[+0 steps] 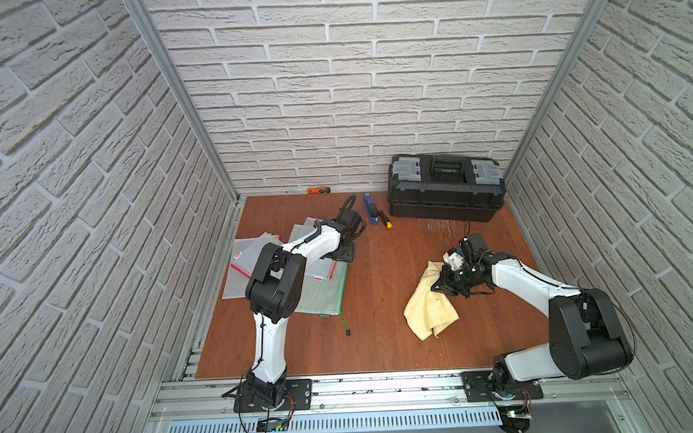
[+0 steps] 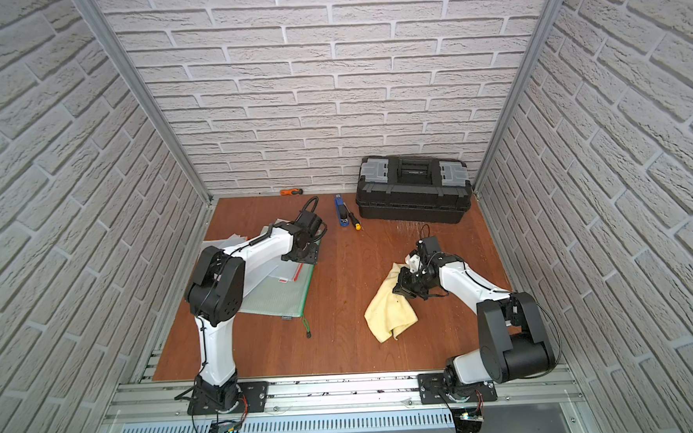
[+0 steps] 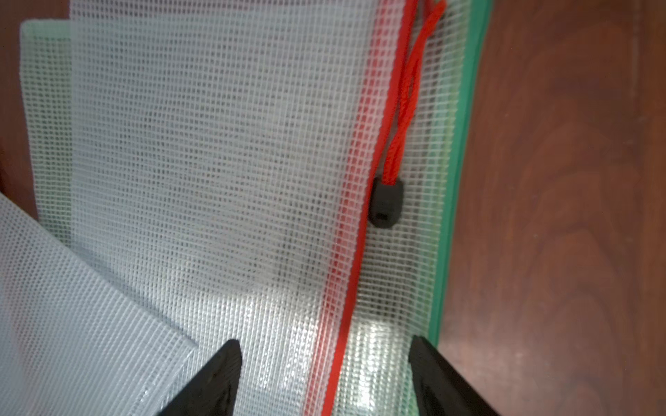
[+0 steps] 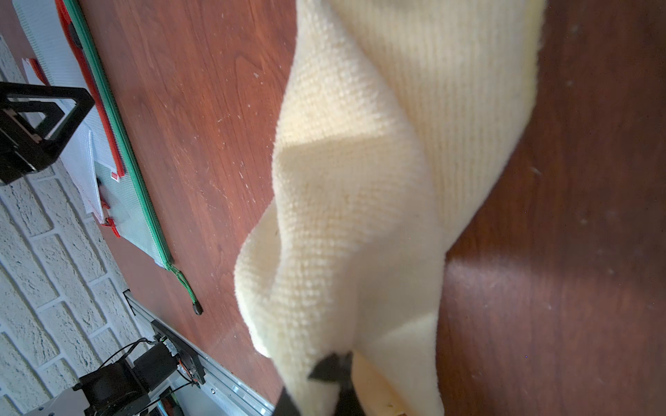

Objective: Wipe the document bag
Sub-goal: Pick up the document bag.

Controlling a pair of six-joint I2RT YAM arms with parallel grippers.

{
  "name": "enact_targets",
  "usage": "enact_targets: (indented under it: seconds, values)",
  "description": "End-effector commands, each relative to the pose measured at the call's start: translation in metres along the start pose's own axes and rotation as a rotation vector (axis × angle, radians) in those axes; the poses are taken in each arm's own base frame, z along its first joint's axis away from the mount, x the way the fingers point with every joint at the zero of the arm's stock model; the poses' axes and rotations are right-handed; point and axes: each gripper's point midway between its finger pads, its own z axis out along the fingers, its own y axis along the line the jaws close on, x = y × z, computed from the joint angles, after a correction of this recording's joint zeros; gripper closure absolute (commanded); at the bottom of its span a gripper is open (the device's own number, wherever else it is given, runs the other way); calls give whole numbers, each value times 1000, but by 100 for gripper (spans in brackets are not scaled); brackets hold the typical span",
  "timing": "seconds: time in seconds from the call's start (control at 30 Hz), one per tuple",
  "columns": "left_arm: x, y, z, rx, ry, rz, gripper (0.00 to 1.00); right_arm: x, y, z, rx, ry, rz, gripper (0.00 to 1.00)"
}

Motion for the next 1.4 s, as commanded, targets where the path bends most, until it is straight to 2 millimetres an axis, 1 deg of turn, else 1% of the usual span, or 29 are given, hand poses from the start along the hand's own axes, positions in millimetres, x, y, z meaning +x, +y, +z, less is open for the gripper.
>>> enact_targets:
  seconds: [0.0, 0.27, 0.33, 0.4, 0.47, 0.53, 0.57, 0.63, 0.73, 0.77, 0.83, 0.93, 1.03, 1.1, 1.17, 1.2, 1.23, 1.3, 1.37]
  values:
    - [-4, 4, -1, 12, -21, -28, 28, 1, 3, -2, -2, -1, -23, 98]
    - [4, 6, 20, -10, 18, -20, 40, 1, 3, -5, 8, -6, -29, 98]
    - [8, 6, 26, -12, 31, -12, 45, 3, 1, -5, 14, -4, -26, 98]
    - [11, 5, 30, -11, 42, -7, 48, 3, 0, -5, 16, -2, -26, 98]
    - [15, 4, 33, -11, 53, -3, 53, 4, 0, -4, 16, -1, -24, 98]
    - [18, 4, 36, -12, 62, 0, 54, 4, 0, -4, 15, -1, -23, 98]
    - [19, 3, 37, -9, 67, 2, 57, 4, 0, -4, 12, -1, -23, 98]
    - [21, 2, 39, -4, 72, 4, 65, 3, 1, -4, 13, -4, -24, 98]
    - [22, 1, 40, 1, 77, 5, 82, 2, 1, -5, 13, -4, -23, 98]
    - [23, 1, 41, 2, 78, 5, 90, 2, 1, -5, 12, -5, -24, 98]
    - [23, 0, 41, 5, 80, 6, 100, 2, 2, -5, 12, -5, -26, 98]
    - [20, -1, 37, 13, 72, 4, 100, 3, 0, -5, 15, -5, -25, 98]
    - [12, -4, 24, 30, 44, 5, 100, 4, 0, -4, 15, -4, -22, 98]
    - [3, -9, 6, 46, 13, 14, 100, 4, 0, -4, 14, -3, -21, 98]
    - [-11, -18, -19, 74, -40, 26, 100, 4, 0, -5, 13, -7, -23, 98]
    - [-15, -24, -32, 87, -60, 35, 100, 4, 0, -5, 14, -7, -22, 98]
    - [-22, -33, -48, 106, -90, 47, 100, 3, 0, -6, 17, -10, -22, 98]
    - [-29, -55, -78, 147, -147, 77, 100, 2, 0, -7, 23, -18, -26, 98]
    - [-32, -84, -109, 224, -194, 96, 100, 0, 2, -9, 23, -27, -26, 98]
